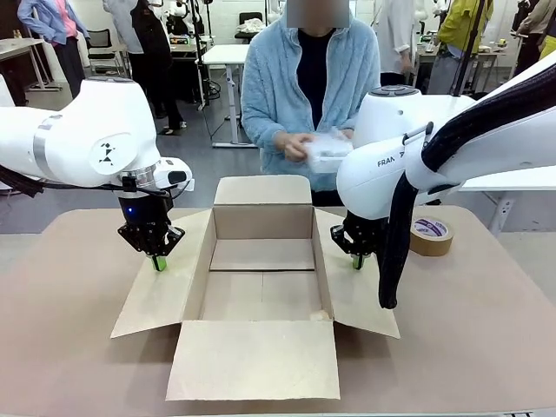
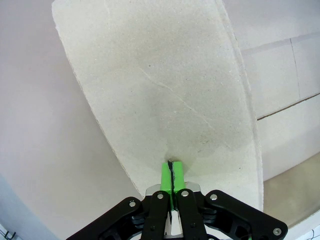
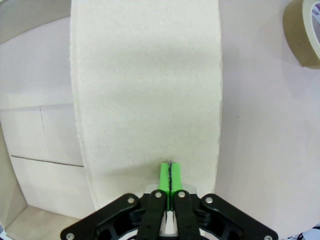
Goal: Wrap the clocks to prevent damage.
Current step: Once the human has placed the objects inside and stepped back, release both hands from the side flaps of the Package Box.
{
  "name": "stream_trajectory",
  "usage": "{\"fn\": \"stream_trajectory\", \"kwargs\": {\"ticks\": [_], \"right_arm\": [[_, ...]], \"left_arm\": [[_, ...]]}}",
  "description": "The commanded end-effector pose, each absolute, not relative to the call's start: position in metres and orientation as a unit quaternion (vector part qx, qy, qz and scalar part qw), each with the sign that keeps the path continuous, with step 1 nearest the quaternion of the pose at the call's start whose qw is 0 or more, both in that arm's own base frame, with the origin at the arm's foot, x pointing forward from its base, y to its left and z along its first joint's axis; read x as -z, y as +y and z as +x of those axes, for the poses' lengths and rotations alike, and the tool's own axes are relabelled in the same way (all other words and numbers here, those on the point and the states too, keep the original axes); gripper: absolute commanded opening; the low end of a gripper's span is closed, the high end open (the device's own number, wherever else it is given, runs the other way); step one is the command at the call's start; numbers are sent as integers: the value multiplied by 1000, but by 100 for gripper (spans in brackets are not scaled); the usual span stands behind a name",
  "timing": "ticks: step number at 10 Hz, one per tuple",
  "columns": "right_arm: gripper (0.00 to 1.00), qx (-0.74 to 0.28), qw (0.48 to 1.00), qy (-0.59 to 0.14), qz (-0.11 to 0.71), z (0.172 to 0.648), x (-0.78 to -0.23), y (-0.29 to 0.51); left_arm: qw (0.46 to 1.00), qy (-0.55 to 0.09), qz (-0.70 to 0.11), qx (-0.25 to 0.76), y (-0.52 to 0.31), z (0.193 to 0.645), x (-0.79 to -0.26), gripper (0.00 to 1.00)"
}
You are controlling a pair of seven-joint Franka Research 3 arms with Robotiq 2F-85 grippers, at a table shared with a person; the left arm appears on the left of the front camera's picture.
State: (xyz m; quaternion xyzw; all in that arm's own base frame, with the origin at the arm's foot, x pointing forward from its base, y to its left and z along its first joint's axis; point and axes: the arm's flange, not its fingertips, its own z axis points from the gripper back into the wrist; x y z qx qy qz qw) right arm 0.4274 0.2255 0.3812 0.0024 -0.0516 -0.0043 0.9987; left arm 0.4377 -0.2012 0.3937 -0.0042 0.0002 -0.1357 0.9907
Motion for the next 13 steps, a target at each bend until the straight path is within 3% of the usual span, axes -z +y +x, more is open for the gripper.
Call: {"fn": "stream_trajectory", "kwargs": {"ticks": [1,13], "right_arm": [[1,6,999,-50,1,426,-379,227],[1,6,999,-50,1,426,-379,227]], "left_arm": [[991,0,-4,136,-201,438,-394,0],[991,0,-4,136,-201,438,-394,0]]}}
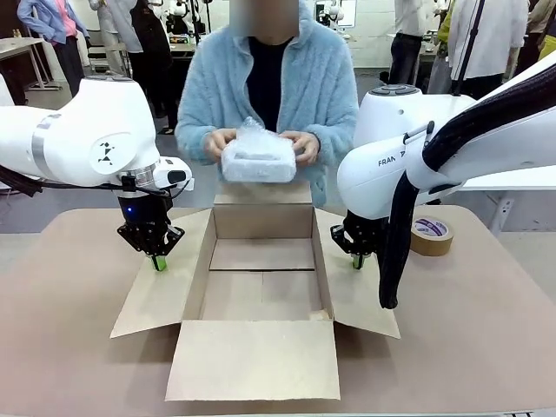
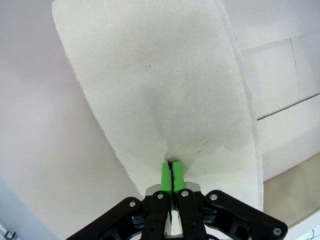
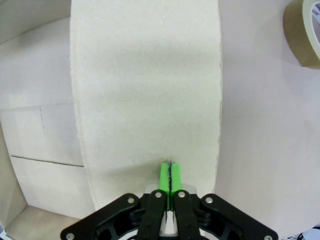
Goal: Wrap the clocks to prevent damage.
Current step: Once the human has placed the objects inside and stepped back, release both hands from the side flaps of the Package Box.
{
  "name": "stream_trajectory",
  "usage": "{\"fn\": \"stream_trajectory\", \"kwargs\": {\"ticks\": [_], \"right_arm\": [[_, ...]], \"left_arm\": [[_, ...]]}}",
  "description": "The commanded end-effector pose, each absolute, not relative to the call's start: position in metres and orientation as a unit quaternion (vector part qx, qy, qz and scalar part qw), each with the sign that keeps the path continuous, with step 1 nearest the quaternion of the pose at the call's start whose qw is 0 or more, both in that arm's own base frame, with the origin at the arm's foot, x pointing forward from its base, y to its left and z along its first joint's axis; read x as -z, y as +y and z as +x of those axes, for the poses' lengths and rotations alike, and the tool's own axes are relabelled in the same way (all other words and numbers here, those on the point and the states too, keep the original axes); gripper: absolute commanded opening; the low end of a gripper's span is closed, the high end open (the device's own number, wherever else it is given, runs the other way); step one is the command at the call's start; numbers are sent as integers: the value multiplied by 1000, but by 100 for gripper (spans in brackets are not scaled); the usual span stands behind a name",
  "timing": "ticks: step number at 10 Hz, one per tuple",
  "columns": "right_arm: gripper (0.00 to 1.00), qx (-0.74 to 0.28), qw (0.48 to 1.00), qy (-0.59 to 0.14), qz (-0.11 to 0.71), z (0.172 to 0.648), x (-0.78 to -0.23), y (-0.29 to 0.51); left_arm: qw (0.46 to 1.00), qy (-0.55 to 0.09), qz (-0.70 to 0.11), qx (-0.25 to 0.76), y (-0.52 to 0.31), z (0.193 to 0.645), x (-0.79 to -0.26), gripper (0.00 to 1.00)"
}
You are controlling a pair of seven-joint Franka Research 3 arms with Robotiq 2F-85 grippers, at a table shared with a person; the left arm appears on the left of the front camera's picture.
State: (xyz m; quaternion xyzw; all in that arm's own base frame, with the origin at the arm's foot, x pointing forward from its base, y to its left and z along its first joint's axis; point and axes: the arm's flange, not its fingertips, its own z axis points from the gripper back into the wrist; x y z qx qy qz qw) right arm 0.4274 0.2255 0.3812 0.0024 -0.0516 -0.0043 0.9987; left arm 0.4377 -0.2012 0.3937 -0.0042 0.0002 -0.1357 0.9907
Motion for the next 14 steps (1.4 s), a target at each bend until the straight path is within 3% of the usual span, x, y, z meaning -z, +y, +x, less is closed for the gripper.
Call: {"fn": "stream_trajectory", "kwargs": {"ticks": [1,14], "right_arm": [[1,6,999,-50,1,426,-379,227],[1,6,999,-50,1,426,-379,227]], "left_arm": [[991,0,-4,136,-201,438,-394,0],[991,0,-4,136,-201,438,-394,0]]}}
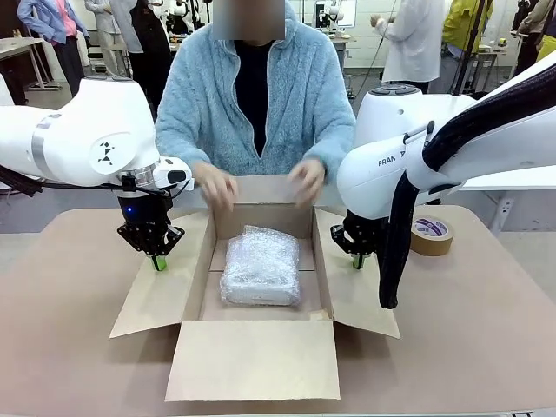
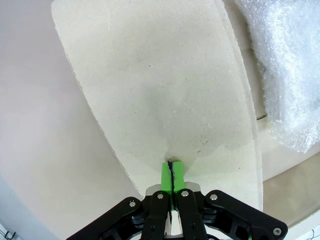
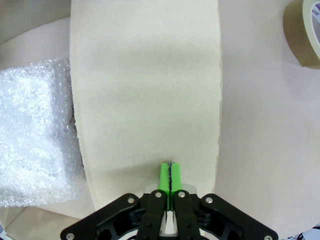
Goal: Wrap the clocks to prevent damage.
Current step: Once the human has placed the objects inside and stepped back, release both hands from the side flaps of the Package Box.
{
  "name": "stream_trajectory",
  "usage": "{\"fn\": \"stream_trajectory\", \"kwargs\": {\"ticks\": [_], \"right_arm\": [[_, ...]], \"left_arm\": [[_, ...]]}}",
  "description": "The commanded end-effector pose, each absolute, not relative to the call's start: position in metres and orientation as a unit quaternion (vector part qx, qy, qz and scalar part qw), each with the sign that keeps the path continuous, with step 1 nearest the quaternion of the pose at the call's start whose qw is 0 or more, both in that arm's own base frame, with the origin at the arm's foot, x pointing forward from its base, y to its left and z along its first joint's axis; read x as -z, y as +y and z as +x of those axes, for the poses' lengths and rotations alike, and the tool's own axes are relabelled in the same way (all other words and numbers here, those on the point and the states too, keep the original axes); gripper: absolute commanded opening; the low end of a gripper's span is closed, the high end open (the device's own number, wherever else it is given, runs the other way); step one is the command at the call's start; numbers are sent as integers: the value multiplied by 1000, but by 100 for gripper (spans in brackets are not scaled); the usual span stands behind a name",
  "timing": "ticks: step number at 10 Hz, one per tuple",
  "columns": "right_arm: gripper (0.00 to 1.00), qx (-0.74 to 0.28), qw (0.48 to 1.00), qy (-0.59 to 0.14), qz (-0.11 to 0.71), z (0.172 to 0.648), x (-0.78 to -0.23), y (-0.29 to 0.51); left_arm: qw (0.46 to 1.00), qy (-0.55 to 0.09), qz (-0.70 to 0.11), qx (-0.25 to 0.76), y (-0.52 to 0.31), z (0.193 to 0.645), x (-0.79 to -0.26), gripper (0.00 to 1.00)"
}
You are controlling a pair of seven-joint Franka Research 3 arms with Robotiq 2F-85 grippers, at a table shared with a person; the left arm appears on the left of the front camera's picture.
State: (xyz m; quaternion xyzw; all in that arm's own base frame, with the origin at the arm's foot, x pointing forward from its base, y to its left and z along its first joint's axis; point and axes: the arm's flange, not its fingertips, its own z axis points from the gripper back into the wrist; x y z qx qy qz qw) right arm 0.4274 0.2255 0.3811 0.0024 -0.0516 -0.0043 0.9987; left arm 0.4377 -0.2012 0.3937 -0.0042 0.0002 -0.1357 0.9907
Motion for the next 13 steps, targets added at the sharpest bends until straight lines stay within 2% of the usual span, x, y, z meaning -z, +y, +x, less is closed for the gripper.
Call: {"fn": "stream_trajectory", "kwargs": {"ticks": [1,8,9,11,13], "right_arm": [[1,6,999,-50,1,426,-379,227],[1,4,999,-52,2,427,-381,225],[1,-40,998,-45,4,426,-389,222],[1,-123,990,-64,-5,407,-446,220],[1,-169,984,-54,-26,385,-495,208]], "left_arm": [[991,0,-4,136,-201,438,-394,0],[991,0,-4,136,-201,438,-394,0],[985,14,-31,168,-200,434,-404,0],[968,-14,-40,247,-179,420,-462,0],[960,-7,-14,280,-152,402,-499,0]]}}
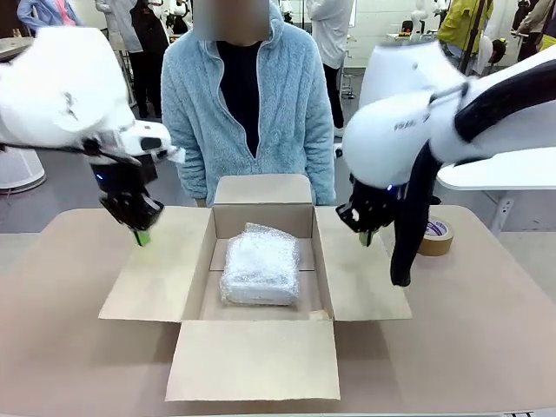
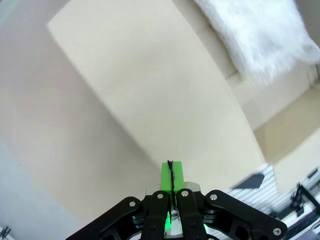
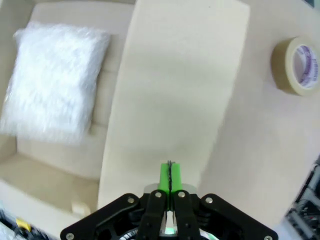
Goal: Wrap the clocks to prevent damage.
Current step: Once the human has placed the objects inside and stepped back, release both hands from the side flaps of the Package Box.
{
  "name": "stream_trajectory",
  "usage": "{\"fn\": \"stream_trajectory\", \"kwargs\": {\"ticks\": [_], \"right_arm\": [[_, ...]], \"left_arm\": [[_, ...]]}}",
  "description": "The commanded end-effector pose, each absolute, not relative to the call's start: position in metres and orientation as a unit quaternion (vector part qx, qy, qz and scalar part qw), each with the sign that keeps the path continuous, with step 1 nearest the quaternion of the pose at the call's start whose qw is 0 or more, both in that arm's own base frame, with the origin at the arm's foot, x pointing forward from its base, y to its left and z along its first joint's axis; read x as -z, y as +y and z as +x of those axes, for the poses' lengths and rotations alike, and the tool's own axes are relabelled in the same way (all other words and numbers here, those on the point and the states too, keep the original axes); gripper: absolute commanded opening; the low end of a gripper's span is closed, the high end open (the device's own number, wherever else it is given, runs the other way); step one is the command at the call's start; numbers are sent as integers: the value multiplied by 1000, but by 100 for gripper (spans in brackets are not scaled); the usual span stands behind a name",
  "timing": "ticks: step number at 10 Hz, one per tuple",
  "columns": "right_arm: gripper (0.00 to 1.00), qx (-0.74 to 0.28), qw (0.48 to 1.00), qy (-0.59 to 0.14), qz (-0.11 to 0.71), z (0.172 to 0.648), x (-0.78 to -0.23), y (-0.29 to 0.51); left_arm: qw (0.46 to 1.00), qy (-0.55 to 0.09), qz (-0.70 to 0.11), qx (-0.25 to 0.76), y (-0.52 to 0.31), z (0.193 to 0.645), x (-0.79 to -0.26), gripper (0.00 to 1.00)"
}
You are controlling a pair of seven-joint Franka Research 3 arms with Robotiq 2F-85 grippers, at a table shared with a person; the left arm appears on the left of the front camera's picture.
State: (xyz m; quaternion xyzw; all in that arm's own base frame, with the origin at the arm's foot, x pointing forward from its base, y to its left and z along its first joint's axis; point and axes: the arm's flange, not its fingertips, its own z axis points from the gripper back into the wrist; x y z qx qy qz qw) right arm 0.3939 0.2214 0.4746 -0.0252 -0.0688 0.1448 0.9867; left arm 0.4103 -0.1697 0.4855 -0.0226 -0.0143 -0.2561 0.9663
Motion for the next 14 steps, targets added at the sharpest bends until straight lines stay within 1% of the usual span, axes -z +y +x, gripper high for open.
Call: {"fn": "stream_trajectory", "kwargs": {"ticks": [1,2,3,4,5,7,8,9,10,11,13,14], "right_arm": [[1,-203,978,-17,-35,376,-512,197],[1,-257,966,6,-30,370,-523,186],[1,-267,964,2,-6,368,-530,180],[1,-197,980,-21,-1,373,-527,179],[1,-242,970,-14,-29,362,-531,187],[1,-235,972,-12,-21,365,-534,178],[1,-322,947,16,-7,364,-528,169],[1,-409,911,35,25,365,-532,147],[1,-458,888,33,35,366,-534,126],[1,-510,857,51,56,368,-533,104],[1,-608,784,68,102,366,-528,77],[1,-622,773,64,109,366,-526,70]], "left_arm": [[951,2,-11,308,-138,391,-514,0],[942,-3,-18,335,-127,380,-522,0],[943,-19,-28,332,-118,376,-529,0],[951,-35,-20,306,-116,379,-527,0],[947,-7,-25,320,-126,379,-532,0],[948,-16,-26,317,-117,376,-538,0],[920,8,-42,390,-113,384,-528,0],[880,23,-23,473,-102,385,-525,0],[849,15,-12,528,-91,385,-526,0],[821,0,-12,571,-80,385,-525,0],[789,-15,-23,614,-60,387,-524,0],[775,-20,-32,630,-55,388,-525,0]]}}
